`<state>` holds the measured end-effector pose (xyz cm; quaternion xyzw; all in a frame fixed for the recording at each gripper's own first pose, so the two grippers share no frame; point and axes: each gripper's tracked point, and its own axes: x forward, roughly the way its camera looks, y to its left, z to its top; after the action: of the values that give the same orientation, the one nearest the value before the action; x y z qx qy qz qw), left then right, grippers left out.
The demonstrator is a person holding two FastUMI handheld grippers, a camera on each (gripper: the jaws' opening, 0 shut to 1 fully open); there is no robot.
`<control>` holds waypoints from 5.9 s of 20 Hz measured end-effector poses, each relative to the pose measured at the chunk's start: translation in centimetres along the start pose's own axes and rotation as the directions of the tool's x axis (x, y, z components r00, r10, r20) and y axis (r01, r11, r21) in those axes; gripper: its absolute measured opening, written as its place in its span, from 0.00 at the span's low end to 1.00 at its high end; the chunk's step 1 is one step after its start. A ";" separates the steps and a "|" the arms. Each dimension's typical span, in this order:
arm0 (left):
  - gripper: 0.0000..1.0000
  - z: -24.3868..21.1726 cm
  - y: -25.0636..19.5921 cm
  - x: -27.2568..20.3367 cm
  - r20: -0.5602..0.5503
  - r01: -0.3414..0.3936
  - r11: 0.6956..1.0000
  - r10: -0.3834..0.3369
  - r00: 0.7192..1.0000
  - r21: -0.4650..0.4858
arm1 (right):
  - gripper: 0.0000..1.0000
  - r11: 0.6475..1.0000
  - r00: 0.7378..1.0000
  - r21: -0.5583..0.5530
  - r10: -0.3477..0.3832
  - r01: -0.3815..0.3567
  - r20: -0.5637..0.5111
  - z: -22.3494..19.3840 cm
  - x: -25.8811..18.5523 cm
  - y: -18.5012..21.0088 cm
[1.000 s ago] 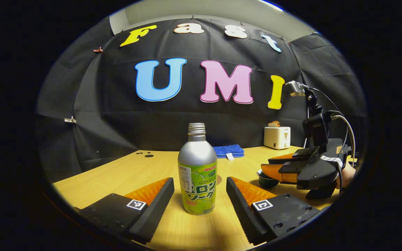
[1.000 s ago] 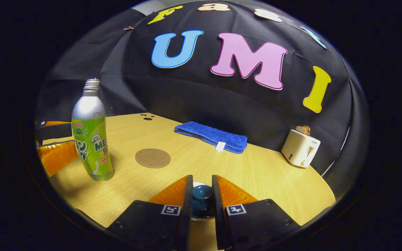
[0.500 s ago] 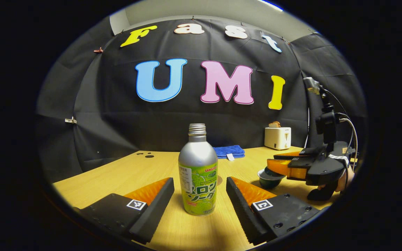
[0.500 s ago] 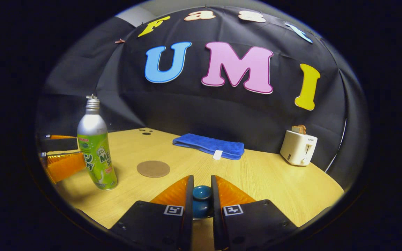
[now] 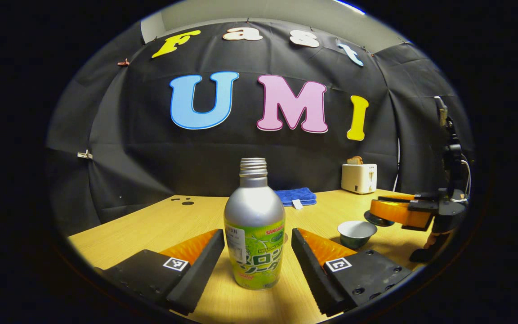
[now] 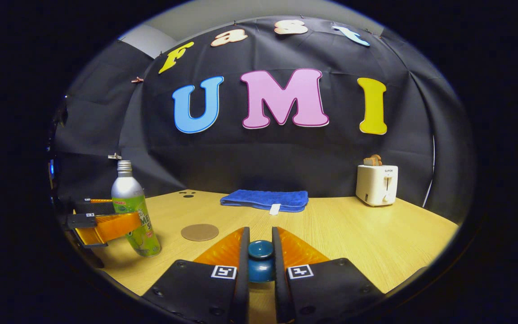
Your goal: Open the teacup lid with one hand, grasp the water bottle and pour water into the teacup with the other hand; after pouring, place the water bottle on the coaster and then close the teacup lid.
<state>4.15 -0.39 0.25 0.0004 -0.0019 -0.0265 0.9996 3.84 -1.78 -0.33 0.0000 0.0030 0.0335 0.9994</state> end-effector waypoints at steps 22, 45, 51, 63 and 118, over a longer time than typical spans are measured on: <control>0.79 3.5 -1.2 5.1 0.013 -0.053 0.797 0.056 0.998 0.602 | 0.26 0.997 0.997 0.001 -0.073 0.073 0.004 0.6 -2.4 -9.9; 0.78 0.1 -7.9 9.2 -0.234 0.214 -0.197 -0.086 0.968 0.957 | 0.27 1.000 1.000 0.002 -0.030 0.030 0.003 0.7 -2.9 -10.5; 0.78 -0.3 -7.5 8.8 -0.278 0.241 -0.324 -0.072 0.958 0.915 | 0.26 0.999 0.999 0.001 -0.044 0.044 0.003 0.7 -2.9 -10.8; 0.79 0.9 -7.7 9.3 -0.280 0.211 -0.500 -0.067 0.958 0.840 | 0.27 0.999 0.999 0.001 -0.044 0.044 0.003 0.7 -2.9 -10.9; 0.78 5.4 -10.0 7.5 -0.080 0.068 -0.076 -0.165 0.983 0.995 | 0.27 0.998 0.998 0.001 -0.069 0.069 0.003 0.7 -3.0 -11.2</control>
<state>11.14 -10.73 5.70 0.7279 -0.0537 -0.1022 0.6759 1.63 -13.19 0.39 0.0003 0.0013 -0.0009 1.0000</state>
